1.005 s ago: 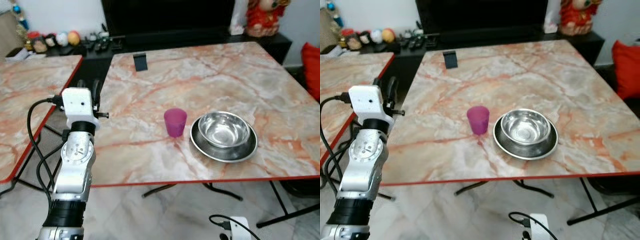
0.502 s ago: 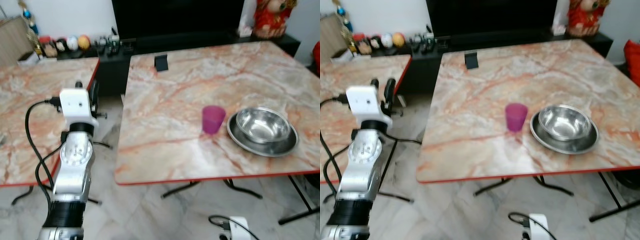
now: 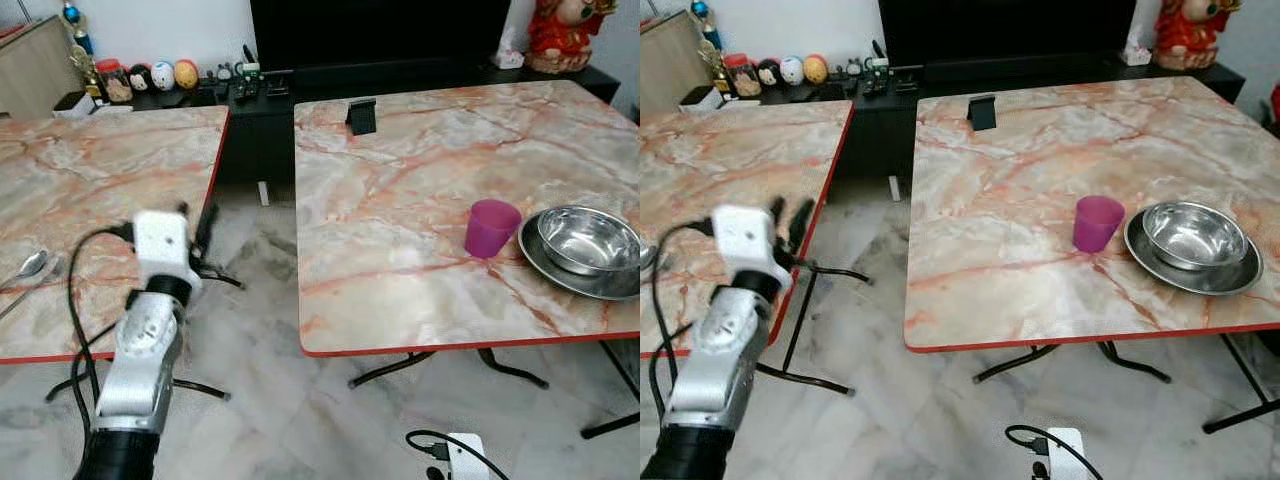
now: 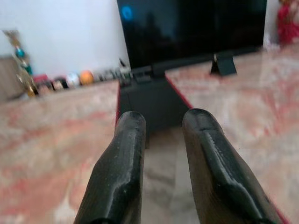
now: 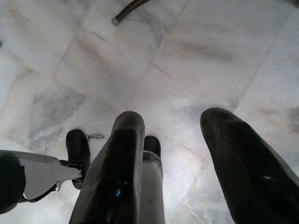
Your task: Setting the table
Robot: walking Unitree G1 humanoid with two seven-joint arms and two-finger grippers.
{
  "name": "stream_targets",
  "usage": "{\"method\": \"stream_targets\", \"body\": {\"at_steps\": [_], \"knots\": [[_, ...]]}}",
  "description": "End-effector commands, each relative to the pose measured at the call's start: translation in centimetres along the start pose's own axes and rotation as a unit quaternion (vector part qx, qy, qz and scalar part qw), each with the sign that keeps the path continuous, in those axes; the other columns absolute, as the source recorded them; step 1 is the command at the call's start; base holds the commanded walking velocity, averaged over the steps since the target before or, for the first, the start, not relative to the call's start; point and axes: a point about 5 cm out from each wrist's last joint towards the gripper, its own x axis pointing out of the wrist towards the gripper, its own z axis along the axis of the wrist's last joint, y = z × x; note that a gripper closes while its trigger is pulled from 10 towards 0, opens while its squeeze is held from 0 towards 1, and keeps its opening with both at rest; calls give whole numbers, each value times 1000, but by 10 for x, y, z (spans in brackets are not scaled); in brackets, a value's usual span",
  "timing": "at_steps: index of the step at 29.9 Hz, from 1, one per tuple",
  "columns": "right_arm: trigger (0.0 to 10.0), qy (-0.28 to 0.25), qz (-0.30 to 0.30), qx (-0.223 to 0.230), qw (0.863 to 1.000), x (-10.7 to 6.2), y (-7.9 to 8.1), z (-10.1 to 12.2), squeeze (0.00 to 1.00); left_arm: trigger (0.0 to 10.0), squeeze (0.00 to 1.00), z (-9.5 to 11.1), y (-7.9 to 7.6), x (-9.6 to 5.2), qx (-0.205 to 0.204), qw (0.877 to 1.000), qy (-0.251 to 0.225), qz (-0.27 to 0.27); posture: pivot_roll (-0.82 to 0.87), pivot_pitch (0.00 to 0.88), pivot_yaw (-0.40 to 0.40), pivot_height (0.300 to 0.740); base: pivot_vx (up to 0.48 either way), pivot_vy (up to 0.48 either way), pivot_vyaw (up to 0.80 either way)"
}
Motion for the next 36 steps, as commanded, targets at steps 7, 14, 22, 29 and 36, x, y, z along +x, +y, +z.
{"method": "stream_targets", "body": {"at_steps": [7, 14, 22, 29, 36], "knots": [[10000, 3, -4, 2, 1000, 0, -3, -2, 0, 10000, 0, -35, -7, -17, 3, 995, 79, -58, -52, 0, 54, 740, 0, 0, 0], [10000, 0, -4, 0, 1000, 0, -2, 0, 0, 10000, 0, -58, -19, -38, 81, 978, 119, -152, -48, 0, 52, 740, 0, 0, 0], [10000, -1, -2, -1, 1000, 0, 0, 1, 0, 10000, 0, -82, -14, -55, 103, 969, 164, -152, -48, 0, 51, 740, 0, 0, 0], [10000, -4, -1, -2, 1000, 1, 2, 3, 0, 10000, 0, -101, -10, -73, 135, 957, 194, -166, -46, 0, 53, 740, 0, 0, 0], [10000, -8, -1, -2, 1000, 1, 2, 5, 0, 10000, 0, -119, -11, -93, 184, 935, 218, -212, -48, 0, 54, 740, 0, 0, 0]]}}
